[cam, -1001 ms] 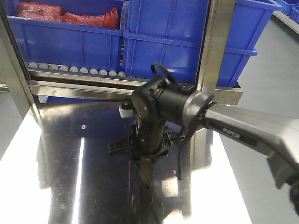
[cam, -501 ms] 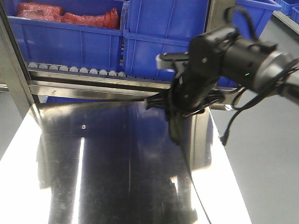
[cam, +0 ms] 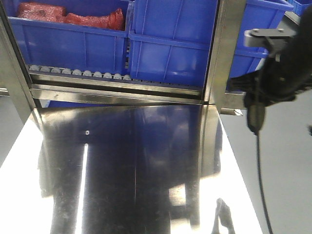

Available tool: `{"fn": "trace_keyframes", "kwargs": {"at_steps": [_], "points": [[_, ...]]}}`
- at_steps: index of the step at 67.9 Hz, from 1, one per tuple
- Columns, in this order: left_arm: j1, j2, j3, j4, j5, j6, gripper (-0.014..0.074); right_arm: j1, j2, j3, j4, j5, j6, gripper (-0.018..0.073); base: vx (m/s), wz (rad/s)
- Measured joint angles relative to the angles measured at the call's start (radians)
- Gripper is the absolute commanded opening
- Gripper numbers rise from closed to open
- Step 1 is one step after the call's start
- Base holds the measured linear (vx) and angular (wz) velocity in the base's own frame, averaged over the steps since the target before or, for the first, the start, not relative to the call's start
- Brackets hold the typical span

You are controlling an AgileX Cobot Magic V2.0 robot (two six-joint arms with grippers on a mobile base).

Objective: Move and align brake pads A on conveyor
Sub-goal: 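Close the right gripper on the brake pad and lift it, then raise both grippers holding their pads clear of the table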

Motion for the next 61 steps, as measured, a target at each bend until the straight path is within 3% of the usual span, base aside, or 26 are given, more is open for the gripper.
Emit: {"fn": "trace_keyframes", "kwargs": {"at_steps": [20,42,61], "points": [[0.000,0.000,0.000,0.000,0.000,0.000,-0.0006,-0.095,-0.327,0.376,0.040,-0.126,-0.042,-0.0005,0.00,0.00],[0.000,0.000,0.000,0.000,0.000,0.000,-0.0006,-0.127,-0.723,0.726,0.094,-0.194,-0.145,-0.0004,0.00,0.00],[0.000,0.000,0.000,0.000,0.000,0.000,-0.0006,-0.127,-0.849,0.841,0.144,-0.210,-0.172,-0.0004,0.00,0.00]]}}
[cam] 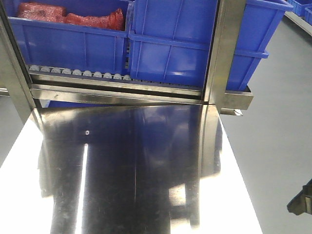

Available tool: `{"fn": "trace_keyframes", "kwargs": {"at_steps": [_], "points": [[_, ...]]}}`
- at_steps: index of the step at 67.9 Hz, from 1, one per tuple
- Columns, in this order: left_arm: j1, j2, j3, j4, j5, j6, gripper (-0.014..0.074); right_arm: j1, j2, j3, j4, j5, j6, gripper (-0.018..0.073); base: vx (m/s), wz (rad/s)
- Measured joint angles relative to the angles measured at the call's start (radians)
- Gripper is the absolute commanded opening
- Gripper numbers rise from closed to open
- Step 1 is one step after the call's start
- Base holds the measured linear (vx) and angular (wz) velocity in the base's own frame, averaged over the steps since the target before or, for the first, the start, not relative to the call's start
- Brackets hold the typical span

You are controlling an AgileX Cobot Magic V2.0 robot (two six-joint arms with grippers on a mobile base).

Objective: Move and align brake pads A on conveyor
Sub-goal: 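Raise both grippers holding their pads clear of the table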

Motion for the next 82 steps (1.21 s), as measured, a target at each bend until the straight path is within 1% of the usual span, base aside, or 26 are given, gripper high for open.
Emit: {"fn": "trace_keyframes", "kwargs": {"at_steps": [8,20,29,82], "points": [[0.000,0.000,0.000,0.000,0.000,0.000,-0.0006,0.000,-0.031,0.000,0.014,0.001,-0.010,-0.0004,0.00,0.00],[0.000,0.000,0.000,0.000,0.000,0.000,-0.0006,0.000,-0.110,0.000,0.016,0.001,-0.053,-0.0004,0.00,0.00],[0.000,0.000,0.000,0.000,0.000,0.000,-0.0006,0.000,-0.145,0.000,0.016,-0.001,-0.062,-0.0004,0.00,0.00],[0.000,0.000,0.000,0.000,0.000,0.000,-0.0006,0.000,-0.161,0.000,0.021,-0.015,-0.065,-0.0004,0.00,0.00]]}}
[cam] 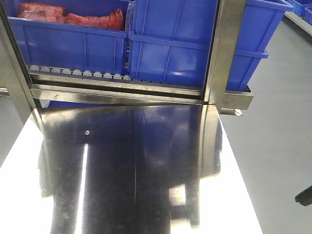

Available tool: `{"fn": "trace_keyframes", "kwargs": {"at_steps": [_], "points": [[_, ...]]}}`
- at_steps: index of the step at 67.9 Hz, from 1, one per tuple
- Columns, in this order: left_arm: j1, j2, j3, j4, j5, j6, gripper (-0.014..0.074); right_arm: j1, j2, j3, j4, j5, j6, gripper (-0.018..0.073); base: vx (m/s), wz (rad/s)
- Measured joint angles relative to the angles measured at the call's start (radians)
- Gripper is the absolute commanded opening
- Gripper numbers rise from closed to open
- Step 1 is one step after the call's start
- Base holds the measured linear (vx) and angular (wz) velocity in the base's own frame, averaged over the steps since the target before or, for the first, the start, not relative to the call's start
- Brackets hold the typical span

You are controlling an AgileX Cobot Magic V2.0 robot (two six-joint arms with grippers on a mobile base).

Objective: Move and align brake pads A on conveyor
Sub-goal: 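Raise both grippers holding their pads clear of the table, then turn the base away from the table carrying both pads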

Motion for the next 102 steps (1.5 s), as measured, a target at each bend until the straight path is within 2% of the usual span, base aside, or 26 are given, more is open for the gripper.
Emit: {"fn": "trace_keyframes", "kwargs": {"at_steps": [64,102], "points": [[0.000,0.000,0.000,0.000,0.000,0.000,-0.0006,0.000,0.000,0.000,-0.001,0.000,0.000,-0.0004,0.00,0.01],[0.000,0.000,0.000,0.000,0.000,0.000,-0.0006,0.000,0.000,0.000,-0.001,0.000,0.000,-0.0004,-0.07,0.18]]}}
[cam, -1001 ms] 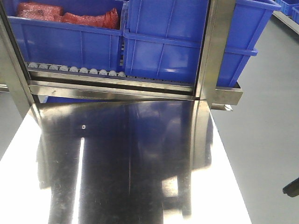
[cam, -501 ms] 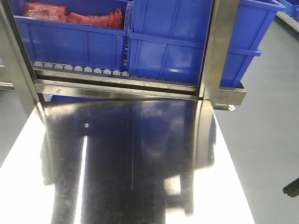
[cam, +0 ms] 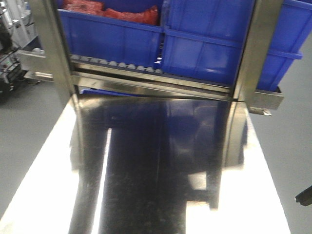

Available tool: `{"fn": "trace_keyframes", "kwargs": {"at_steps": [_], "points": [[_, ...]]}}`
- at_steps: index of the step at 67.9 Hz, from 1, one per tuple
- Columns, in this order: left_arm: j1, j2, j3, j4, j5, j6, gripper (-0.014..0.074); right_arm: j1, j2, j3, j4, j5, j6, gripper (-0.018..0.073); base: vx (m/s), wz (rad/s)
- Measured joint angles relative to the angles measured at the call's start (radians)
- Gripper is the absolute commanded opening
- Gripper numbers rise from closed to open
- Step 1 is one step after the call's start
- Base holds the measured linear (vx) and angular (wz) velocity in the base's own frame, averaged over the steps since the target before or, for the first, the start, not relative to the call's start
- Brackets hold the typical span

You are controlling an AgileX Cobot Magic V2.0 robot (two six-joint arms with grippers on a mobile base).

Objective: Move and align brake pads A on conveyor
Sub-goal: 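Turn the base away from the table carrying both pads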

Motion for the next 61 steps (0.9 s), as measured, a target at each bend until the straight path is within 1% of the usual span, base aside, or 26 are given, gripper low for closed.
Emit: {"fn": "trace_keyframes", "kwargs": {"at_steps": [29,61], "points": [[0.000,0.000,0.000,0.000,0.000,0.000,-0.0006,0.000,0.000,0.000,0.000,0.000,0.000,-0.0004,-0.17,0.40],[0.000,0.000,0.000,0.000,0.000,0.000,-0.0006,0.000,0.000,0.000,0.000,0.000,0.000,-0.0004,-0.23,0.45]]}}
